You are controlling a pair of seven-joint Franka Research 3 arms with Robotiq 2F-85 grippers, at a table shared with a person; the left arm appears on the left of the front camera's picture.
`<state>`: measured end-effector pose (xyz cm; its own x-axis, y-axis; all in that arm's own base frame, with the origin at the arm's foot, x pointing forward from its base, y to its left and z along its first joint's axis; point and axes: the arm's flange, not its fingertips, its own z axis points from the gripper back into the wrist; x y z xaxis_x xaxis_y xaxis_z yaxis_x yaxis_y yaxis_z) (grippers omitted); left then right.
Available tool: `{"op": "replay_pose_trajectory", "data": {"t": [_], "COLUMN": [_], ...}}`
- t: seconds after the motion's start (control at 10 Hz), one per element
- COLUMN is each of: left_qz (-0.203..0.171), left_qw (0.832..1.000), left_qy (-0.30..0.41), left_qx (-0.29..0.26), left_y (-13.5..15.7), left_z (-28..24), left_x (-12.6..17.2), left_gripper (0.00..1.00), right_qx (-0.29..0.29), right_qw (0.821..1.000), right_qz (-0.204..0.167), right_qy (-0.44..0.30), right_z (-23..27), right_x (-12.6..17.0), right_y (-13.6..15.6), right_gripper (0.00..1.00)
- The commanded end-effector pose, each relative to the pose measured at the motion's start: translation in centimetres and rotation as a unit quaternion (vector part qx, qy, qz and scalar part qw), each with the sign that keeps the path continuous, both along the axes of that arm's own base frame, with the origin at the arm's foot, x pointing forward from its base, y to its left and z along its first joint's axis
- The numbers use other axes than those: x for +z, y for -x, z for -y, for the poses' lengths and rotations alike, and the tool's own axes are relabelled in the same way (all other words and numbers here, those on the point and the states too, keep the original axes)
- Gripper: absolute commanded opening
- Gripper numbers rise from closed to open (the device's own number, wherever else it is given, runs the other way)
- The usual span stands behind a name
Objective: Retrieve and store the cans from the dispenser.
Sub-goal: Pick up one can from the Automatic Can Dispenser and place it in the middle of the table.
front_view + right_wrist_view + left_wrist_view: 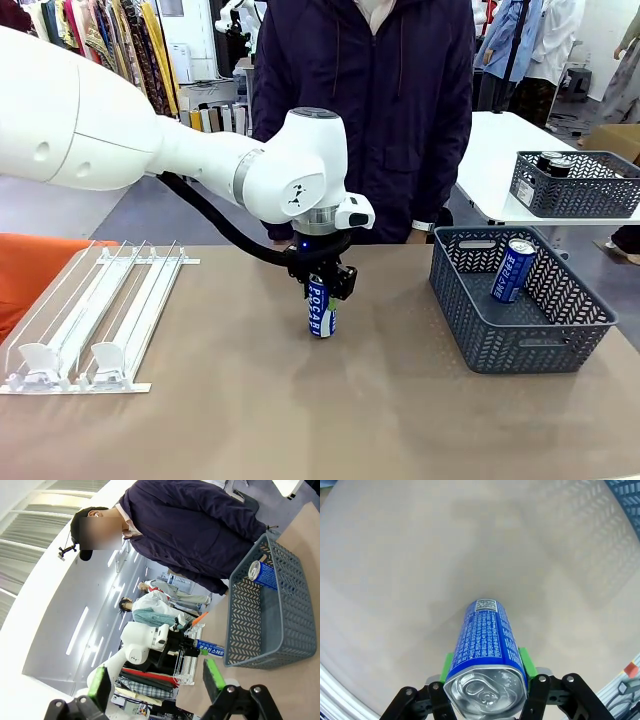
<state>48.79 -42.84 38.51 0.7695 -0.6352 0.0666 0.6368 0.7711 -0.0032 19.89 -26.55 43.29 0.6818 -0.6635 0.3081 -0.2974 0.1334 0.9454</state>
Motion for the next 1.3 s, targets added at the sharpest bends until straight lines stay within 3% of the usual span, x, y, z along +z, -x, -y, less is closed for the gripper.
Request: {"op": "replay_pose_trajectory", "data": {"t": [0.0,0.3,0.5,0.6,0.7,0.8,0.9,1.0,1.2], "left_qz": [0.014,0.061,0.101,0.081,0.055,0.049,0.066,0.062,0.066], "left_qw": [1.000,0.998,0.995,0.995,0.994,0.984,0.975,0.965,0.945], "left_qy": [-0.012,-0.014,0.022,0.056,0.094,0.166,0.213,0.256,0.309], "left_qx": [-0.007,-0.012,0.000,0.005,-0.016,-0.036,-0.012,0.009,0.085], "left_y": [-0.2,0.9,2.3,3.8,4.5,5.6,5.8,6.3,7.6], "left_z": [-0.1,-0.2,-2.6,-6.3,-8.1,-12.4,-17.3,-22.8,-34.8], "left_x": [0.8,2.3,8.7,15.1,17.5,21.5,23.9,25.2,24.3], "left_gripper": [1.00,1.00,1.00,1.00,1.00,1.00,1.00,1.00,1.00], "right_qx": [-0.003,-0.003,-0.003,-0.003,-0.003,-0.003,-0.003,-0.003,-0.003], "right_qw": [1.000,1.000,1.000,1.000,1.000,1.000,1.000,1.000,1.000], "right_qz": [0.003,0.003,0.003,0.003,0.003,0.003,0.003,0.003,0.003], "right_qy": [-0.004,-0.004,-0.004,-0.004,-0.004,-0.004,-0.004,-0.004,-0.004], "right_z": [0.0,0.0,0.0,0.0,0.0,0.0,0.0,0.0,0.0], "right_x": [0.5,0.5,0.5,0.5,0.5,0.5,0.5,0.5,0.5], "right_y": [-0.2,-0.2,-0.2,-0.2,-0.2,-0.2,-0.2,-0.2,-0.2], "right_gripper": [1.00,1.00,1.00,1.00,1.00,1.00,1.00,1.00,1.00]}}
